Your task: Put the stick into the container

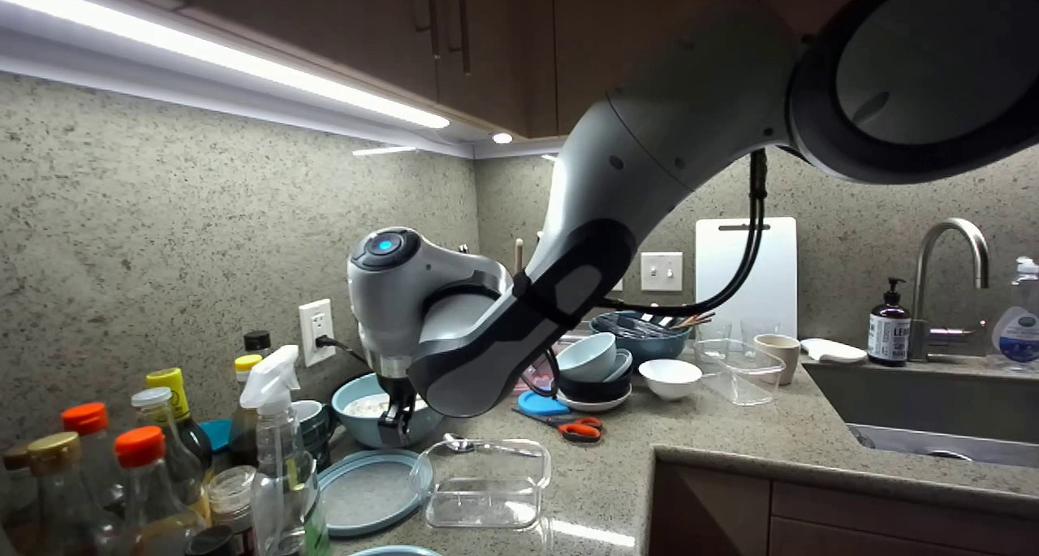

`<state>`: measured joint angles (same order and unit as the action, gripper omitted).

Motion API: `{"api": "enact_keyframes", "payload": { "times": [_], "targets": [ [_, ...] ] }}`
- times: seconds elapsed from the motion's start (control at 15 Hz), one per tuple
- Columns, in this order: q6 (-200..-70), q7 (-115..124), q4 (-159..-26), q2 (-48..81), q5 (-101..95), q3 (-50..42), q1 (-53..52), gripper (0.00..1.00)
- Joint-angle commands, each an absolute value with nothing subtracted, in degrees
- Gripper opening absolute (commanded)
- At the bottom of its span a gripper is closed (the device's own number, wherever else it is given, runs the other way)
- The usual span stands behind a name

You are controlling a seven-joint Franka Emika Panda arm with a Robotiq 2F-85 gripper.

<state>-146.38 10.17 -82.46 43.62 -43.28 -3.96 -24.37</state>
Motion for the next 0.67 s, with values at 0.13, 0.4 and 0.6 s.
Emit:
{"api": "enact_keyframes", "payload": {
  "times": [0.13,0.4,0.6],
  "targets": [
    [-148.09,19.28,-80.05,45.63,-45.72,-5.68,-26.63,1.00],
    [-146.91,18.22,-79.80,46.13,-44.61,-4.65,-26.31,1.00],
    [-146.33,17.89,-77.40,47.91,-44.19,-4.82,-25.95,0.75]
  ]
}}
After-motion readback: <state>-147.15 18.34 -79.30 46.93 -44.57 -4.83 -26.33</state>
